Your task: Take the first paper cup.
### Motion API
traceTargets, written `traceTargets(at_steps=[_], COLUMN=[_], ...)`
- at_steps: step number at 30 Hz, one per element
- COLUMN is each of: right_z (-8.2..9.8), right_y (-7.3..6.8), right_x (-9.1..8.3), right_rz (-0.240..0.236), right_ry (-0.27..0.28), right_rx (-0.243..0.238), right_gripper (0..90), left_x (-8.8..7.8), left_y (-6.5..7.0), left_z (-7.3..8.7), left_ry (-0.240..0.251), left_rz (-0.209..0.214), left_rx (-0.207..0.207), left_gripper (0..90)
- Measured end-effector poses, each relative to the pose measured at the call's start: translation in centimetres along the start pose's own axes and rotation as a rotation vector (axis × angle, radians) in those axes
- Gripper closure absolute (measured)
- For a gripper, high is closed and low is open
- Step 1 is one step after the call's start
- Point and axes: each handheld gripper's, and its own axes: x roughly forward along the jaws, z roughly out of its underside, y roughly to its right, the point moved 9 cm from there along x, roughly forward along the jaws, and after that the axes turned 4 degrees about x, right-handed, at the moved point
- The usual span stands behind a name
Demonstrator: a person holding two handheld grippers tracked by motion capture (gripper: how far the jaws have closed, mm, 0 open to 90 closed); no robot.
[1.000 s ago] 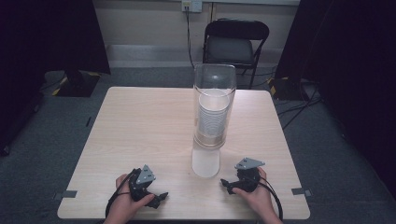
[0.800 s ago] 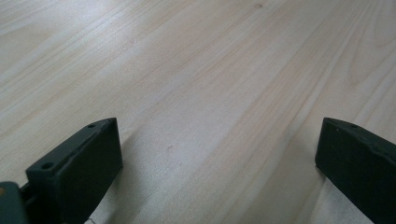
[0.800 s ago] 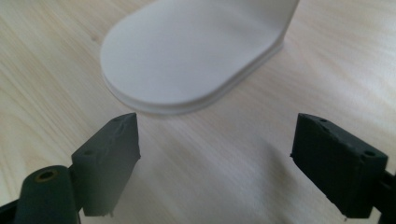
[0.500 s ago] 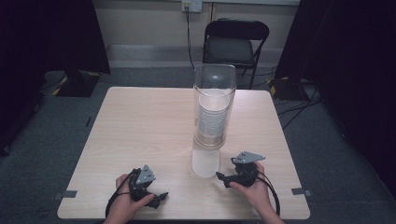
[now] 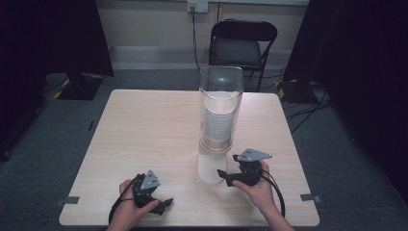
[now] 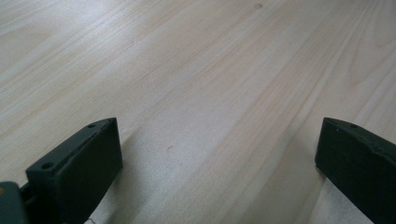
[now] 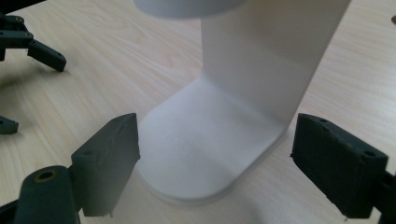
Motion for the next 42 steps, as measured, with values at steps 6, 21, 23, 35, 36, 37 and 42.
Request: traceTargets(at_steps=[6, 21, 23, 35, 36, 37, 42], right_z=[-1.6, -4.5, -4.7, -5.8, -6.1, -6.2, -6.7], right_y=[-0.8, -1.5, -1.5, -1.6, -1.7, -1.8, -2.0], right_x=[0.2, 0.4, 0.5, 0.7, 0.7, 0.7, 0.9], right_rz=[-0.016, -0.024, -0.027, -0.044, -0.041, -0.043, -0.037], right_ry=[0.023, 0.103, 0.115, 0.175, 0.183, 0.190, 0.211], right_rx=[-0.023, -0.042, -0.026, -0.008, -0.013, -0.015, -0.038], right_gripper=[14.7, 14.8, 14.9, 22.2, 23.9, 24.7, 26.4], left_x=[0.0, 0.0, 0.0, 0.0, 0.0, 0.0, 0.0], left_y=[0.0, 0.0, 0.0, 0.0, 0.0, 0.0, 0.0], left_z=[0.0, 0.0, 0.0, 0.0, 0.0, 0.0, 0.0], left_ry=[0.000, 0.000, 0.000, 0.000, -0.001, -0.001, -0.001], left_rz=[0.000, 0.000, 0.000, 0.001, 0.001, 0.001, 0.000], left_rx=[0.000, 0.000, 0.000, 0.000, 0.000, 0.000, 0.000], left_gripper=[0.0, 0.0, 0.0, 0.0, 0.0, 0.0, 0.0])
